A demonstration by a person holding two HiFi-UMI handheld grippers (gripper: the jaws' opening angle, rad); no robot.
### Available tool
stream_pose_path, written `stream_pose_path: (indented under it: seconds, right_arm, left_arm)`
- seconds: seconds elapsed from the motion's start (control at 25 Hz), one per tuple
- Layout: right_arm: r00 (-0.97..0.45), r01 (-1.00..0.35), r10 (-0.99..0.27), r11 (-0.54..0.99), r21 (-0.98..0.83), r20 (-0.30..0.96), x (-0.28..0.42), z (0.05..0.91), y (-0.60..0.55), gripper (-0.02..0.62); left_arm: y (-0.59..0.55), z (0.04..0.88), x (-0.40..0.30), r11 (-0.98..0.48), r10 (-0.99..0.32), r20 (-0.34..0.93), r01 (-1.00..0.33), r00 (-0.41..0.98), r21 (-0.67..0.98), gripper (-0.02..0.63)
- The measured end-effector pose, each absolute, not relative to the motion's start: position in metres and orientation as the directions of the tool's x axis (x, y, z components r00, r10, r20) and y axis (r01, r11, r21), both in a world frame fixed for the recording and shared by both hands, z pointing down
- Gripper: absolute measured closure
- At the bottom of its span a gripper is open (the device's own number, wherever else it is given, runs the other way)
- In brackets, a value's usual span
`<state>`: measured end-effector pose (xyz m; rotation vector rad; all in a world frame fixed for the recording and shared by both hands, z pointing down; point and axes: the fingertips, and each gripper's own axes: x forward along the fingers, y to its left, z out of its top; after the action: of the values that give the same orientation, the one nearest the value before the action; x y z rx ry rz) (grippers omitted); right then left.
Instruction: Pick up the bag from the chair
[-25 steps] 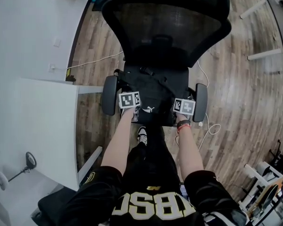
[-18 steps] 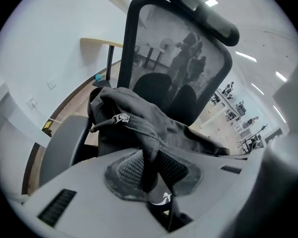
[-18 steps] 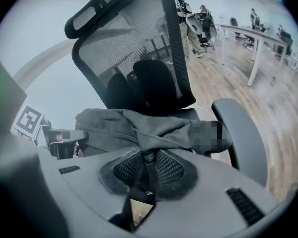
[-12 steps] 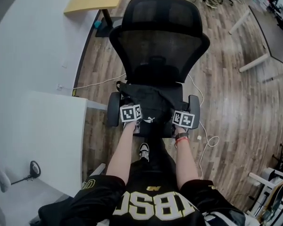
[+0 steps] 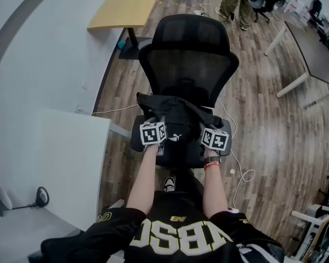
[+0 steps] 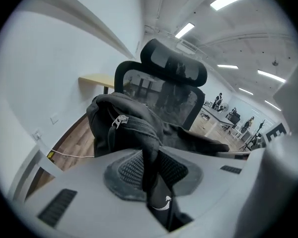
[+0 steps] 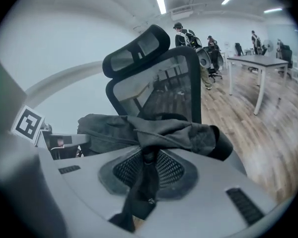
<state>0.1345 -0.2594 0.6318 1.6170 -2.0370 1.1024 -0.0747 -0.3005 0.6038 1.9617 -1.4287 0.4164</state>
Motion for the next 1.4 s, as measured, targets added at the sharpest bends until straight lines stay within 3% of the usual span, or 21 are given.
stream_pose_path:
  seconds: [0.76, 1.08, 1.4]
  right_arm:
    - [-0.315, -0.929, -0.888, 0.215, -0.302, 0.335, 0.144, 0.433, -0.329, 0.52]
    - [-0.327, -0.923, -0.909, 0.248, -0.294, 0.26, 0.159, 0.361, -0.341, 0.52]
    - [-0.307, -0.934, -0.946, 0.279, -0.222, 0.104, 0.159, 0.294, -0.346, 0.518]
  left_arm:
    - [-0.347, 0.412, -0.059, -0.309, -0.876, 0.297, -0.915, 0.38, 0.26, 0.531]
    - [-0.358, 0.341, -0.057, -0.346, -0.907, 0.154, -0.902, 0.392, 0.259, 0.531]
    - [-0.361, 0.276, -0.058, -0.379, -0.92, 0.016, -0.9, 0.391, 0.214, 0.531]
